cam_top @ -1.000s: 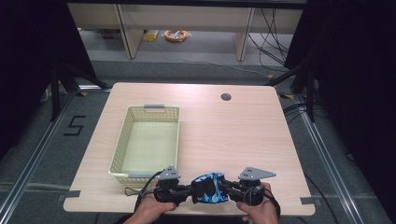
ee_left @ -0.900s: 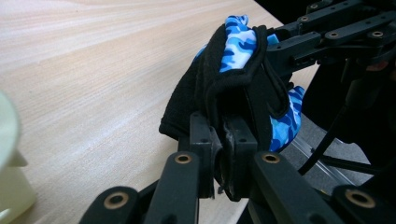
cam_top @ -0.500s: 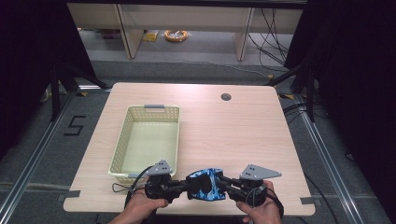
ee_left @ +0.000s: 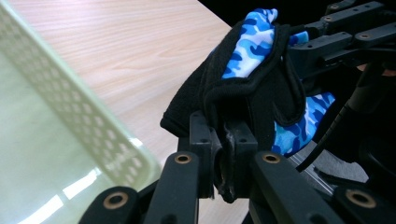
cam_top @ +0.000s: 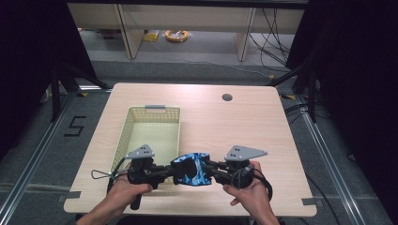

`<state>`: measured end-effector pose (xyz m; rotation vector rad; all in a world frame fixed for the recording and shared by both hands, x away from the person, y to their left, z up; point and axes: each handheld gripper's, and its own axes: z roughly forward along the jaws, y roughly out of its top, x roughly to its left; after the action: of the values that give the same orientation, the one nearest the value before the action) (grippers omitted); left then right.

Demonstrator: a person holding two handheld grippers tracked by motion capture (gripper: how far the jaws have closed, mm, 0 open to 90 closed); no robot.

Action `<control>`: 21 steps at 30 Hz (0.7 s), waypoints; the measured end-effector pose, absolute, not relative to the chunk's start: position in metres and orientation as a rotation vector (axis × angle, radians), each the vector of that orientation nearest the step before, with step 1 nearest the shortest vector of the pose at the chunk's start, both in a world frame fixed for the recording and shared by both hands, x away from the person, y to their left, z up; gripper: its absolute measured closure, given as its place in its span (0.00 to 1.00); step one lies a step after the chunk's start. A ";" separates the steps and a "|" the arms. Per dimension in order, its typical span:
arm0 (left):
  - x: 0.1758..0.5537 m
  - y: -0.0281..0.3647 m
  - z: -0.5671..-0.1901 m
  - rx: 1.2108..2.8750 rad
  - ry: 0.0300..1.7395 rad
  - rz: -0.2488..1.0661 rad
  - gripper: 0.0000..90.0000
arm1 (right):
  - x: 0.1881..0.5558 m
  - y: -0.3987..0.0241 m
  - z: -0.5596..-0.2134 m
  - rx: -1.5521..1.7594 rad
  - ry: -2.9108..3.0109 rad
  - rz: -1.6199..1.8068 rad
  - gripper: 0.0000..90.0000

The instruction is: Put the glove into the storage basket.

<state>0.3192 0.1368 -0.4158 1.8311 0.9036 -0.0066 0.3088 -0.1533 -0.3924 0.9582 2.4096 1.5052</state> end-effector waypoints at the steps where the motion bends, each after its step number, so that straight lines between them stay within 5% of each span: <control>1: 0.321 0.141 -0.414 1.831 0.905 -0.003 0.93 | 0.311 -0.149 -0.389 0.968 2.423 1.500 0.89; 21: 0.348 0.198 -0.399 1.802 1.004 0.009 0.93 | 0.352 -0.092 -0.370 0.860 2.468 1.556 0.89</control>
<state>0.3481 0.1979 -0.3986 1.8019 1.0040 0.0094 0.3522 -0.0918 -0.3697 0.8602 2.4682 1.5556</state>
